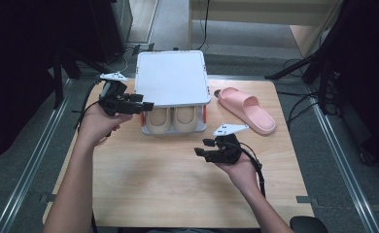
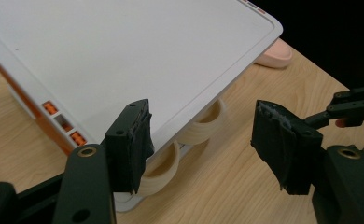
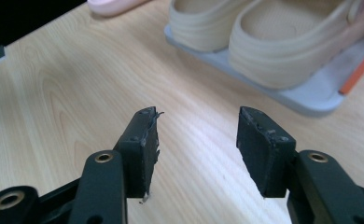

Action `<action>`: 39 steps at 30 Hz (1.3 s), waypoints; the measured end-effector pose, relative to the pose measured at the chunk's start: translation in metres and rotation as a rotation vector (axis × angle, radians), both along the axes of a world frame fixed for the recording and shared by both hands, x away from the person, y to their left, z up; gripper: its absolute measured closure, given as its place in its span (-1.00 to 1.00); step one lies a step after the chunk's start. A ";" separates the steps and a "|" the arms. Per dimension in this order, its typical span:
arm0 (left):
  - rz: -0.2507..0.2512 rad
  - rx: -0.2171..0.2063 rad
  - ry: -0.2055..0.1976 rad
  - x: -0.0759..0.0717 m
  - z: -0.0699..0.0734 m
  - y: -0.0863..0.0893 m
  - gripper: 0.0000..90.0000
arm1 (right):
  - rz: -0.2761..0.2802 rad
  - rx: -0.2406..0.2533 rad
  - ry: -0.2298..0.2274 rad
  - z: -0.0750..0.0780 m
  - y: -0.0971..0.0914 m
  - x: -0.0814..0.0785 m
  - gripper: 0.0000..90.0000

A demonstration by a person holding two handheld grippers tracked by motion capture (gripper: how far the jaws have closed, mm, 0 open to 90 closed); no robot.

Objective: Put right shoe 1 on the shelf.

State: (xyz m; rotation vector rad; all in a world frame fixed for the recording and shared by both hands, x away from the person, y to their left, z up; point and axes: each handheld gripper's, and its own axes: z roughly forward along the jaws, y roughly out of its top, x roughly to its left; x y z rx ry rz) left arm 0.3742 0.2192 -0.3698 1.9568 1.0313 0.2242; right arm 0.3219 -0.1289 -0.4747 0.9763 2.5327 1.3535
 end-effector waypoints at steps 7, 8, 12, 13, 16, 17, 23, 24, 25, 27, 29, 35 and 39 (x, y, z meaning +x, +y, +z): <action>0.036 -0.007 0.003 -0.010 0.002 0.015 -0.17 | 0.005 0.024 0.007 0.002 -0.012 -0.005 0.04; 0.040 -0.010 0.005 -0.011 0.001 0.017 -0.17 | 0.003 0.026 0.007 0.002 -0.014 -0.004 0.04; 0.067 -0.004 0.012 -0.015 -0.001 0.027 -0.17 | -0.007 0.028 0.013 0.003 -0.019 0.000 0.03; 0.074 -0.006 0.012 -0.016 -0.001 0.029 -0.17 | -0.012 0.030 0.013 0.003 -0.020 0.000 0.03; 0.093 -0.007 0.009 -0.020 -0.001 0.037 -0.17 | -0.017 0.032 0.008 0.003 -0.024 0.003 0.02; 0.100 -0.006 0.006 -0.021 -0.002 0.039 -0.16 | -0.022 0.030 0.008 0.003 -0.025 0.004 0.02; 0.132 0.005 -0.004 -0.026 -0.005 0.051 -0.13 | -0.028 0.041 -0.004 0.005 -0.022 0.008 0.02; 0.138 0.004 -0.003 -0.027 -0.006 0.053 -0.11 | -0.027 0.039 -0.003 0.005 -0.022 0.009 0.02; 0.141 0.009 -0.005 -0.027 -0.007 0.056 -0.10 | -0.027 0.039 -0.004 0.004 -0.023 0.010 0.02; 0.151 0.006 0.006 -0.028 -0.010 0.061 -0.07 | -0.027 0.040 0.000 0.004 -0.023 0.011 0.02; 0.167 0.016 0.006 -0.028 -0.014 0.065 -0.03 | -0.029 0.039 -0.001 0.004 -0.023 0.013 0.02; 0.246 0.025 0.007 -0.029 -0.021 0.081 0.50 | -0.024 0.031 0.000 0.003 -0.020 0.016 0.02; 0.276 0.010 0.016 -0.026 -0.033 0.094 0.78 | -0.025 0.027 0.005 0.002 -0.019 0.017 0.02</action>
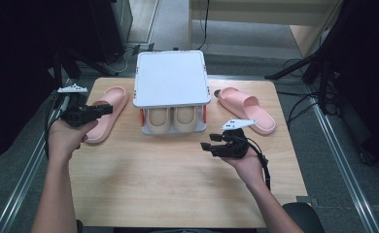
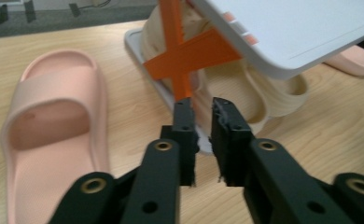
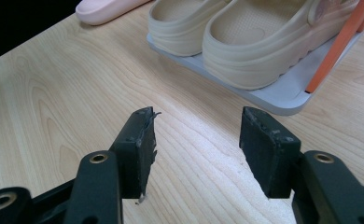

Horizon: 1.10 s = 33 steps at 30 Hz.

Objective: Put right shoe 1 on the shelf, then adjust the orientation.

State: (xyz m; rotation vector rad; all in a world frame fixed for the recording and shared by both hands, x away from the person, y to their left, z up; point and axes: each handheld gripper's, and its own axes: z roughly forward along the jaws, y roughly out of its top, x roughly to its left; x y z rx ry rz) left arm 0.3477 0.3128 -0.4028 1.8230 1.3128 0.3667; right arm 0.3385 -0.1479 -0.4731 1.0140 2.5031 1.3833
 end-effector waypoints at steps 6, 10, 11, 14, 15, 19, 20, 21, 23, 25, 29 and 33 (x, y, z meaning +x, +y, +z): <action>0.039 0.028 0.000 0.009 -0.022 0.013 0.84 | 0.001 -0.001 0.005 -0.001 0.000 0.000 0.02; 0.053 0.045 0.018 0.017 -0.035 0.018 0.88 | -0.001 -0.007 0.010 -0.003 -0.001 -0.001 0.02; 0.059 0.046 0.022 0.020 -0.039 0.019 0.88 | -0.001 -0.010 0.010 -0.003 -0.001 -0.002 0.02; 0.071 0.052 0.046 0.028 -0.051 0.022 0.90 | -0.001 -0.011 0.008 -0.003 -0.002 -0.004 0.02; 0.076 0.051 0.050 0.031 -0.055 0.023 0.90 | -0.001 -0.011 0.007 -0.004 -0.002 -0.004 0.02; 0.099 0.065 0.080 0.041 -0.070 0.029 0.91 | -0.007 -0.016 0.016 -0.005 -0.004 -0.006 0.02; 0.109 0.066 0.084 0.043 -0.073 0.030 0.91 | -0.011 -0.017 0.017 -0.006 -0.005 -0.007 0.02; 0.117 0.067 0.083 0.045 -0.076 0.031 0.92 | -0.015 -0.018 0.017 -0.006 -0.005 -0.008 0.02; 0.122 0.060 0.098 0.050 -0.081 0.035 0.92 | -0.017 -0.019 0.018 -0.007 -0.007 -0.009 0.02; 0.130 0.060 0.113 0.054 -0.086 0.037 0.92 | -0.024 -0.019 0.019 -0.008 -0.008 -0.011 0.02; 0.152 0.053 0.124 0.063 -0.095 0.042 0.92 | -0.039 -0.024 0.024 -0.010 -0.011 -0.014 0.02; 0.161 0.052 0.123 0.069 -0.102 0.042 0.92 | -0.054 -0.025 0.028 -0.011 -0.015 -0.016 0.02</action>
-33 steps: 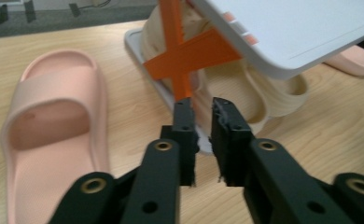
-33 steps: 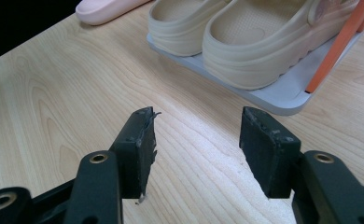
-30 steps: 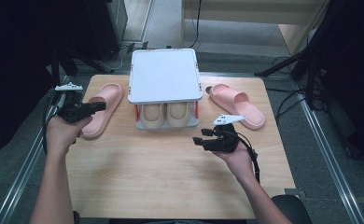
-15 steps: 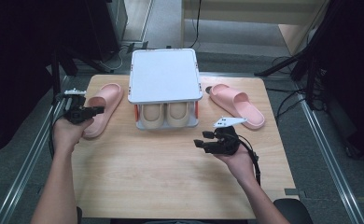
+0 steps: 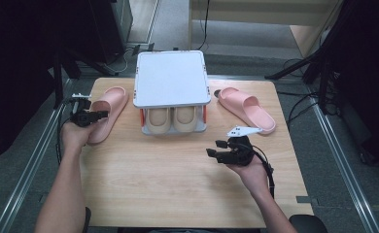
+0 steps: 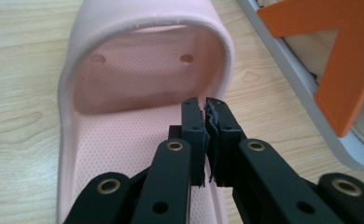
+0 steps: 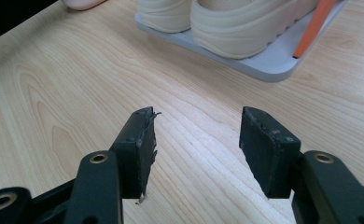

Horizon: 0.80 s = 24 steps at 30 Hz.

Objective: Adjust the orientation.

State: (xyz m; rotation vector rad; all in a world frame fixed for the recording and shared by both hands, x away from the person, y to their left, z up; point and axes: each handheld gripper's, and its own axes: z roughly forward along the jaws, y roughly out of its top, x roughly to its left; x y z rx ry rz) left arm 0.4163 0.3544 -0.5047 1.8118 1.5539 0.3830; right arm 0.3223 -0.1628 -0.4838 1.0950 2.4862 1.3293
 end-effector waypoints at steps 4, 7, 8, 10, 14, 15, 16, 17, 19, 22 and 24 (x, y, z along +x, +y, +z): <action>-0.003 0.002 0.015 0.005 -0.004 -0.003 0.92 | -0.011 -0.002 0.000 -0.001 -0.003 -0.002 0.01; -0.015 0.003 0.021 0.007 -0.003 -0.008 0.92 | -0.019 -0.003 0.000 -0.001 -0.005 -0.003 0.01; -0.018 0.008 0.020 0.008 -0.003 -0.010 0.92 | -0.021 -0.001 0.000 -0.001 -0.006 -0.003 0.01; -0.024 0.015 0.015 0.009 -0.003 -0.014 0.92 | -0.028 0.001 0.002 -0.001 -0.007 -0.004 0.01; -0.036 0.013 0.016 0.010 -0.003 -0.019 0.93 | -0.026 -0.003 0.003 -0.001 -0.007 -0.004 0.01; -0.036 0.008 0.016 0.010 -0.002 -0.020 0.93 | -0.026 -0.003 0.002 -0.001 -0.007 -0.004 0.01; -0.037 0.004 0.016 0.011 -0.002 -0.022 0.92 | -0.026 -0.003 0.002 -0.001 -0.007 -0.004 0.01; -0.039 -0.009 0.018 0.011 -0.002 -0.023 0.92 | -0.026 -0.004 0.001 -0.001 -0.007 -0.004 0.01; -0.042 -0.021 0.014 0.012 -0.001 -0.027 0.87 | -0.026 -0.004 0.007 -0.002 -0.006 -0.004 0.01; -0.046 -0.026 0.014 0.013 -0.002 -0.031 0.87 | -0.020 -0.008 0.003 -0.002 -0.005 -0.004 0.00; -0.051 -0.036 0.013 0.014 -0.002 -0.032 0.87 | -0.019 -0.007 0.004 -0.003 -0.004 -0.004 0.00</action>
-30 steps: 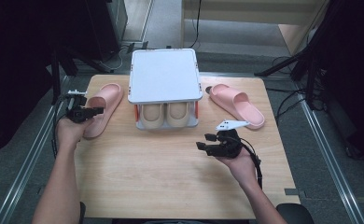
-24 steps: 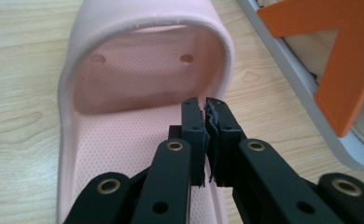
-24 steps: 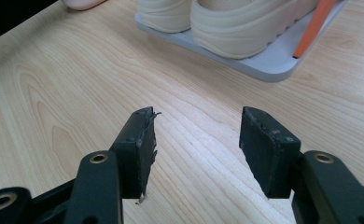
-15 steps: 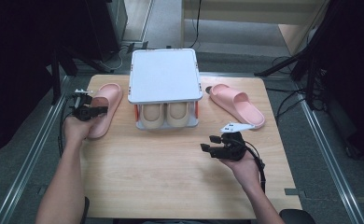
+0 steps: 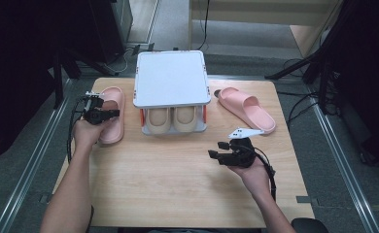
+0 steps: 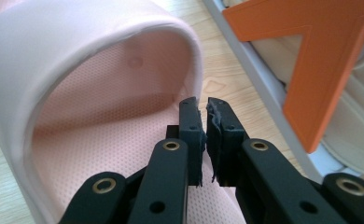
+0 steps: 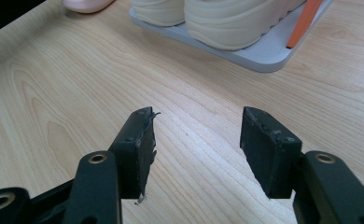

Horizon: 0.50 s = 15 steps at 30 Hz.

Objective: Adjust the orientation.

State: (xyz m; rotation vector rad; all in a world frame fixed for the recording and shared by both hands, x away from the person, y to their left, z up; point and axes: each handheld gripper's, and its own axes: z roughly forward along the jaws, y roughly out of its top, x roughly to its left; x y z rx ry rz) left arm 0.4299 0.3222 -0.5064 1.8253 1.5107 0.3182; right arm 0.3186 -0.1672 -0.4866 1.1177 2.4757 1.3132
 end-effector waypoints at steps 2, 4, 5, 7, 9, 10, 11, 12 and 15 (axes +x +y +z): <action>-0.007 -0.027 0.000 0.000 0.001 0.000 0.87 | -0.001 0.000 0.001 0.000 0.000 0.000 0.00; -0.008 -0.021 0.001 0.000 0.002 -0.001 0.85 | -0.003 0.000 0.004 0.000 0.000 0.001 0.00; -0.007 -0.023 0.001 -0.001 0.002 0.000 0.84 | -0.004 0.000 0.005 0.000 -0.001 0.001 0.00; 0.000 -0.024 0.006 -0.002 0.004 0.001 0.80 | -0.006 0.000 0.001 0.000 -0.001 0.002 0.01; 0.002 -0.031 0.012 -0.003 0.007 0.002 0.72 | -0.008 0.002 0.002 0.000 -0.002 0.002 0.01; 0.006 -0.040 0.013 -0.004 0.009 0.003 0.67 | -0.008 0.003 0.002 -0.001 -0.002 0.002 0.00; 0.008 -0.051 0.020 -0.004 0.011 0.004 0.60 | -0.006 0.003 0.000 -0.001 -0.002 0.003 0.01; 0.008 -0.055 0.023 -0.005 0.012 0.005 0.53 | -0.005 0.004 0.000 -0.001 -0.001 0.003 0.00; 0.015 -0.034 0.009 -0.010 0.020 0.007 0.39 | -0.002 0.000 0.003 0.000 0.000 0.003 0.01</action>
